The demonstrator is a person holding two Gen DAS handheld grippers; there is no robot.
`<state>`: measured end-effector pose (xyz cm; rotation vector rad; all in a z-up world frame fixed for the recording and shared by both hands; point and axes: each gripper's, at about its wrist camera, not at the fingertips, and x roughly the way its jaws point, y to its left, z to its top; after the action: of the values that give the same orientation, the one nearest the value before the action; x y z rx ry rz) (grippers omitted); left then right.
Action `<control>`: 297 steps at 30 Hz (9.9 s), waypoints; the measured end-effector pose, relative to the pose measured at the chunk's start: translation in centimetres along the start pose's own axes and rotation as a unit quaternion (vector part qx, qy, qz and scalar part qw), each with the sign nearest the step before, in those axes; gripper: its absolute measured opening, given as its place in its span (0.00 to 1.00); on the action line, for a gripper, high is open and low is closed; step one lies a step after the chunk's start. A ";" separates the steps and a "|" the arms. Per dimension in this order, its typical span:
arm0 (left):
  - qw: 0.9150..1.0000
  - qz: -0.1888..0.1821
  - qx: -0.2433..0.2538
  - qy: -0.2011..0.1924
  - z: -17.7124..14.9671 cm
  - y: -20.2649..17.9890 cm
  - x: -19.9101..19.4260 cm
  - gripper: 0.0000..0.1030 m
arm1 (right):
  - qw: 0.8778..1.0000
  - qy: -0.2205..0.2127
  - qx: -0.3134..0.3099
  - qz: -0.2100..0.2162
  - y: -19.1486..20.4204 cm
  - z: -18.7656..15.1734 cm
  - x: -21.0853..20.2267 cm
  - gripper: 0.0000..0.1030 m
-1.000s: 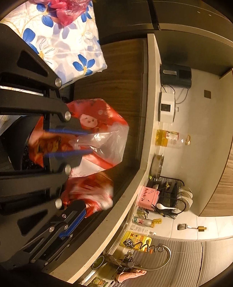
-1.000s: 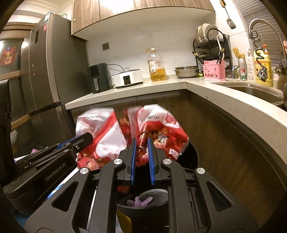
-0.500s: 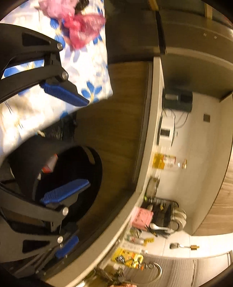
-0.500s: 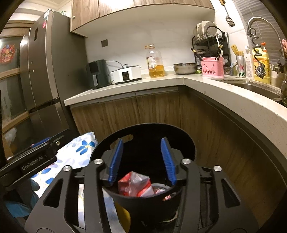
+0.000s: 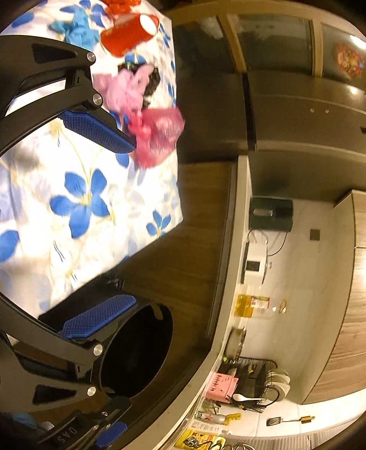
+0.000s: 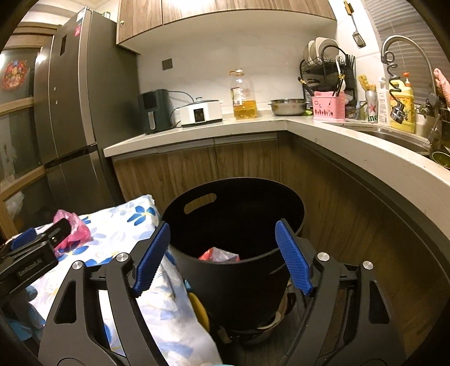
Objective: Collect trash
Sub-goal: 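Move both grippers back over the table toward the remaining trash, then grasp the blue glove with the left gripper while the right grasps the pink glove, then carry the blue and pink gloves over the black bin with both grippers, then open both grippers to drop the gloves into the bin, then move both grippers back over the table toward the remaining trash, then grasp the pink plastic bag with the right gripper while the left grasps the red cup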
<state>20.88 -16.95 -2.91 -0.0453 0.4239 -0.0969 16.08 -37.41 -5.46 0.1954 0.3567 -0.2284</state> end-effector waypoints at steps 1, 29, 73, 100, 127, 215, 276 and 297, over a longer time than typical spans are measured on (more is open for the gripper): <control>1.000 0.004 0.000 -0.003 -0.1 0.4 -0.5 0.94 | 1.000 -0.001 0.001 0.002 0.2 0.0 -0.3 0.76; 0.992 0.115 -0.040 -0.031 -2.3 12.3 -8.5 0.94 | 0.994 -0.021 -0.055 0.091 13.0 -3.1 -5.6 0.77; 0.978 0.104 -0.169 0.070 -6.5 25.2 -3.7 0.06 | 0.972 0.050 -0.127 0.193 30.3 -7.8 3.0 0.77; 0.977 0.135 -0.161 0.024 -4.3 26.9 -6.2 0.06 | 0.955 0.111 -0.155 0.228 34.6 -9.4 6.1 0.02; 0.993 0.070 -0.092 0.010 -1.4 15.3 -6.0 0.05 | 0.975 0.021 -0.075 0.207 18.5 -2.8 -2.5 0.02; 0.993 -0.115 0.007 0.026 3.5 -8.5 7.3 0.65 | 0.999 0.018 0.026 -0.006 -4.1 4.0 6.8 0.58; 0.977 0.191 -0.089 0.007 -3.5 21.7 -5.3 0.87 | 0.984 0.030 -0.075 0.156 21.1 -4.1 1.8 0.76; 0.976 0.196 -0.095 -0.001 -1.7 26.3 -2.3 0.87 | 0.977 0.089 -0.081 0.174 32.5 -3.8 13.7 0.64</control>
<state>20.34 9.41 -5.21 -0.1483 0.4326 0.3324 35.63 -8.06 -9.13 0.1142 0.5095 0.1646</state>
